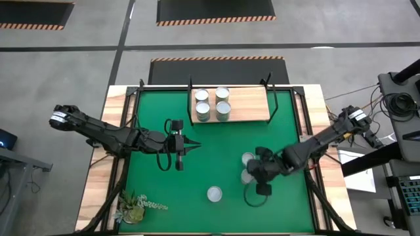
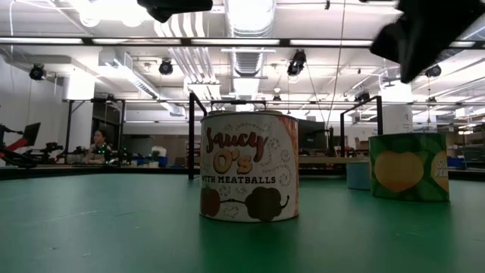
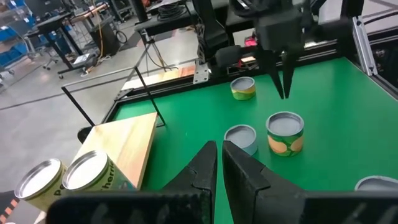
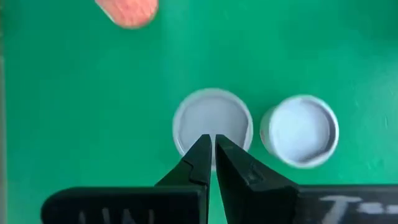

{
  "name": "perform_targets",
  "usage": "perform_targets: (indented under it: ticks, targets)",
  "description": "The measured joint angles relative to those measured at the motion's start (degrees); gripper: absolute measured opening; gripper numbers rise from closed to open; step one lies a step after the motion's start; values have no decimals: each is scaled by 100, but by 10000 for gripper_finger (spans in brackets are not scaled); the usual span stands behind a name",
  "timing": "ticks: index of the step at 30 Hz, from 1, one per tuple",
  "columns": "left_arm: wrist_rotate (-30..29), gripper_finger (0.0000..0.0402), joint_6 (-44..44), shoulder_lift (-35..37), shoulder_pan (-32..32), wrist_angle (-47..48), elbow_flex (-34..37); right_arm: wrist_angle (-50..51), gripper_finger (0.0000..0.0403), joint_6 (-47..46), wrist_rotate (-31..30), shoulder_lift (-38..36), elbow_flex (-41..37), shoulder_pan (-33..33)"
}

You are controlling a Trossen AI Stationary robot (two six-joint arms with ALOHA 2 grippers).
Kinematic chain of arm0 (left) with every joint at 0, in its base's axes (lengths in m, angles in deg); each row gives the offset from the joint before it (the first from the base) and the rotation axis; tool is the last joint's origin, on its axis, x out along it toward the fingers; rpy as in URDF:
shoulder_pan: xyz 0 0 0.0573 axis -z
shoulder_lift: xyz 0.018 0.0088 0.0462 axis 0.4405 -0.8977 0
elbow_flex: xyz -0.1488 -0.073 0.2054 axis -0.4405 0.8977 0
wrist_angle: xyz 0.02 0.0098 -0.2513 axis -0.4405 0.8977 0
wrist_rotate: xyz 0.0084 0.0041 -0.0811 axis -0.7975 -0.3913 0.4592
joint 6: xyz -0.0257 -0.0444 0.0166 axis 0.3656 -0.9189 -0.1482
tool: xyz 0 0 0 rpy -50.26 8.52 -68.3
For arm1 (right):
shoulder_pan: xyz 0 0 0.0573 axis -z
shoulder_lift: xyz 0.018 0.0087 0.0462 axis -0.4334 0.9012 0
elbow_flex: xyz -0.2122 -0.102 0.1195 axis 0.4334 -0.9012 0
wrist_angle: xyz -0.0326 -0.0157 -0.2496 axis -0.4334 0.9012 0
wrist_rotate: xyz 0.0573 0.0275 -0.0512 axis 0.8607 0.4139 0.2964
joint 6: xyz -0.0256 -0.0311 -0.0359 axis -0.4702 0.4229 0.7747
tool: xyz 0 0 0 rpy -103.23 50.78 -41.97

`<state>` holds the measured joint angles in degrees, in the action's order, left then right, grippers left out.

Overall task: Pick and place cans onto a shelf
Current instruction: Put the canned peaches on the shelf

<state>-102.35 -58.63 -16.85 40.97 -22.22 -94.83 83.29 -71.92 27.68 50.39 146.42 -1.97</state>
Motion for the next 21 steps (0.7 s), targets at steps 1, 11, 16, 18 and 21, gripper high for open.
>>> perform_targets:
  ticks: [1,11,16,18,21]
  targets:
    - [0,8,-42,0,0,8,0,-17,14,-138,-158,-2,-103,-105]
    - [2,8,-181,0,2,23,0,-438,129,-773,-562,-4,-614,-414]
    - [1,8,-182,0,2,22,0,-459,223,-831,-548,-4,-765,-425]
    - [1,8,-181,0,2,21,0,-460,259,-789,-555,-4,-836,-469]
    - [1,8,-183,-7,2,12,0,-527,303,-766,-551,27,-964,-528]
